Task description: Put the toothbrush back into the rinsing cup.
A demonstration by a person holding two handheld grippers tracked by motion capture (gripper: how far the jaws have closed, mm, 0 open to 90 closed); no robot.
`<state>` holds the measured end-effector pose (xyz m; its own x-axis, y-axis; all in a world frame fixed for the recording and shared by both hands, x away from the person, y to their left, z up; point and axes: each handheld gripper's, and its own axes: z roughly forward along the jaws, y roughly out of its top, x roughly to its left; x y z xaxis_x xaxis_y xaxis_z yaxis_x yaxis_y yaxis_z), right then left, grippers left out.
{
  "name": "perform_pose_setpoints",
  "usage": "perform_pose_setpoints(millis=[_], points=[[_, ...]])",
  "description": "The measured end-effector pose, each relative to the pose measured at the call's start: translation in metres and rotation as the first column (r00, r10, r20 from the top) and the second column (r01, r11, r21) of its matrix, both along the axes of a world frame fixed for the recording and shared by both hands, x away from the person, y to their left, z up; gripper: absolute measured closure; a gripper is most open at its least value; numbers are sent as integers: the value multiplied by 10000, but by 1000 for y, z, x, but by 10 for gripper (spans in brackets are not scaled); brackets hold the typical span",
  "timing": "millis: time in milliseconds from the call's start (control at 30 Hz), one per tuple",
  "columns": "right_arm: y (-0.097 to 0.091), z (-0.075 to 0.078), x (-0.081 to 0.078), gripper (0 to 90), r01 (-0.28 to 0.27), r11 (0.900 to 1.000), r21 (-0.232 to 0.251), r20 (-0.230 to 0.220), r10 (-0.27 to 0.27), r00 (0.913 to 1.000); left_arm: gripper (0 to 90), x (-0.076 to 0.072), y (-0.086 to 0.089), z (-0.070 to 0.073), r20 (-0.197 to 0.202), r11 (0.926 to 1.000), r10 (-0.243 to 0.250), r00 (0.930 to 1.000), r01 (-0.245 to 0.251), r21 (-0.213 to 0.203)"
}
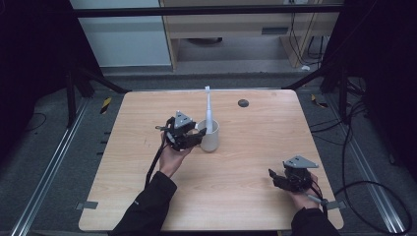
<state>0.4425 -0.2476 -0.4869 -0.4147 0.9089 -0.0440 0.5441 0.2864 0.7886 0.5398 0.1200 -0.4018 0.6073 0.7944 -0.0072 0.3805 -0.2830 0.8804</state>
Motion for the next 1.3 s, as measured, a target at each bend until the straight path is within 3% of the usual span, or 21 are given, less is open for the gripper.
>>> perform_pose_setpoints(millis=[167,333,567,867,1100,1300], points=[[0,0,0,360,15,10000,-18,-6,-15,10000,475,-5,17,-3,-9,9992,258,9997,-257,294],[0,0,-1,359,49,10000,0,-21,-49,10000,465,-11,38,-4,-100,9985,473,9988,-470,296],[-2,0,-2,348,84,10000,-24,96,-84,9999,397,-31,73,-6,-15,9957,826,9966,-825,420],[-4,-1,-3,318,196,9998,-1,133,-196,9997,316,-57,111,-25,-481,9907,1257,9909,-1228,594],[-5,-1,-5,288,261,9997,-31,189,-260,9995,286,-75,137,-48,-804,9803,1820,9800,-1744,932],[-8,-2,-5,263,433,9990,-52,260,-432,9987,269,-81,159,-61,-1118,9667,2415,9639,-2290,1138]])
